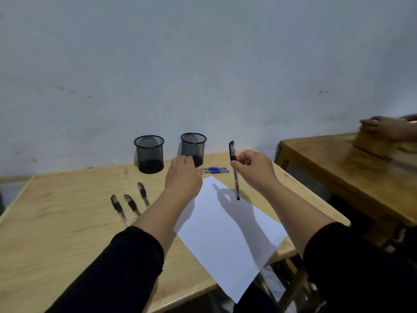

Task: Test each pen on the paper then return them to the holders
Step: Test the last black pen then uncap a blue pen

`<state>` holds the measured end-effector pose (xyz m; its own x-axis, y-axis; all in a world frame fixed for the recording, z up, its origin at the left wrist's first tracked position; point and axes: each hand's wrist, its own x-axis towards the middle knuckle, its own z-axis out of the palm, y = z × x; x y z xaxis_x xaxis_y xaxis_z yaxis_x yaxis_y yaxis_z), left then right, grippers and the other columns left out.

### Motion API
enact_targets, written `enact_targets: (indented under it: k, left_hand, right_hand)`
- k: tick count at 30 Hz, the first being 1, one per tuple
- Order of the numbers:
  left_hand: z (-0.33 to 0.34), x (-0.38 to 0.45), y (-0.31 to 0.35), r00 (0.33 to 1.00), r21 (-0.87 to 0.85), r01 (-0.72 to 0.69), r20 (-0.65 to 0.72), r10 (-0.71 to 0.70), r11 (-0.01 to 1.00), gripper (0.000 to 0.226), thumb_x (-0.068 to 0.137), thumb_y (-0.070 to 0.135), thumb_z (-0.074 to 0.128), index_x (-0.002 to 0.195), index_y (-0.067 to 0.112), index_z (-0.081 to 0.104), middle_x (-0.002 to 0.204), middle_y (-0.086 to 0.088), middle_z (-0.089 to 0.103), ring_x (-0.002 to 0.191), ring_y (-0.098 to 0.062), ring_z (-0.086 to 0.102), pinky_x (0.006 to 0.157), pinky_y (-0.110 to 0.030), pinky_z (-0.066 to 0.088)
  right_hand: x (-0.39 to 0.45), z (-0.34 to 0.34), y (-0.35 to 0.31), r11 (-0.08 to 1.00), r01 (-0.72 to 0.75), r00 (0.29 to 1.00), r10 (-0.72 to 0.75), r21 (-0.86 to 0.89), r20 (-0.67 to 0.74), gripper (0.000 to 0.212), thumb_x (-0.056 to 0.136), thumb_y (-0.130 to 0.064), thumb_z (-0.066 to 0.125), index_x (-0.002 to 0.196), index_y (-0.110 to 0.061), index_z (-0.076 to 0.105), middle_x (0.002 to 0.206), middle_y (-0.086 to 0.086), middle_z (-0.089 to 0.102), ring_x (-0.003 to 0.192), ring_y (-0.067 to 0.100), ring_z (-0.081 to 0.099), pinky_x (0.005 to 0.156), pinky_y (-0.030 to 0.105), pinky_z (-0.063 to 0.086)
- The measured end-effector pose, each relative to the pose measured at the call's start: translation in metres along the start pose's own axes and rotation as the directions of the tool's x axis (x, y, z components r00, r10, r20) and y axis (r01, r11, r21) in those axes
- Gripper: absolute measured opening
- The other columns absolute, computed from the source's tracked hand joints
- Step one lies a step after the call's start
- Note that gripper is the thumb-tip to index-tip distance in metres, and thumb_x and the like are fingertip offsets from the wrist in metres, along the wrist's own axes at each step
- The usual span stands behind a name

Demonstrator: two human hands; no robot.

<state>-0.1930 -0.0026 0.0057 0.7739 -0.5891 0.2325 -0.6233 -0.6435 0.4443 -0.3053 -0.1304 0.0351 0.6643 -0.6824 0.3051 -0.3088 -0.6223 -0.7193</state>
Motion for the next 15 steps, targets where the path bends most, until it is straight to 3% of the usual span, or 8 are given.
enact_targets:
  k: [3,7,11,15]
  left_hand:
    - [0.018,-0.001,0.026,0.996,0.047,-0.079,0.044,0.077,0.996,0.044,0.098,0.03,0.027,0.128,0.003,0.044,0.125,-0.017,0.046,0.118,-0.033,0.038,0.096,-0.038,0.035]
    - [0.035,-0.012,0.069,0.982,0.023,-0.172,0.077,0.17,0.985,0.046,0.097,0.033,0.034,0.125,-0.002,0.039,0.127,-0.02,0.045,0.121,-0.033,0.037,0.1,-0.038,0.034]
    - [0.057,-0.026,0.112,0.946,0.035,-0.308,0.116,0.303,0.951,0.046,0.096,0.034,0.035,0.125,-0.002,0.038,0.128,-0.02,0.044,0.123,-0.033,0.037,0.1,-0.039,0.036]
    - [0.088,-0.041,0.157,0.9,0.043,-0.406,0.19,0.391,0.913,0.046,0.096,0.035,0.034,0.126,-0.001,0.039,0.129,-0.02,0.044,0.122,-0.033,0.038,0.099,-0.039,0.037]
  right_hand:
    - [-0.009,-0.03,0.011,0.995,-0.034,0.997,0.027,-0.098,-0.076,0.015,0.082,-0.024,0.064,0.091,-0.012,0.067,0.08,-0.003,0.06,0.079,0.013,0.052,0.057,0.017,0.03]
    - [-0.024,-0.066,0.028,0.977,-0.108,0.983,0.078,-0.186,-0.165,0.019,0.083,-0.028,0.063,0.094,-0.013,0.068,0.082,-0.001,0.063,0.082,0.014,0.054,0.069,0.022,0.035]
    - [-0.043,-0.096,0.054,0.962,-0.191,0.957,0.139,-0.196,-0.253,0.018,0.082,-0.03,0.064,0.093,-0.016,0.068,0.081,-0.004,0.062,0.083,0.015,0.059,0.069,0.027,0.045]
    - [-0.068,-0.131,0.088,0.934,-0.285,0.928,0.212,-0.214,-0.307,0.021,0.083,-0.031,0.064,0.097,-0.016,0.068,0.084,-0.003,0.063,0.081,0.014,0.059,0.066,0.026,0.043]
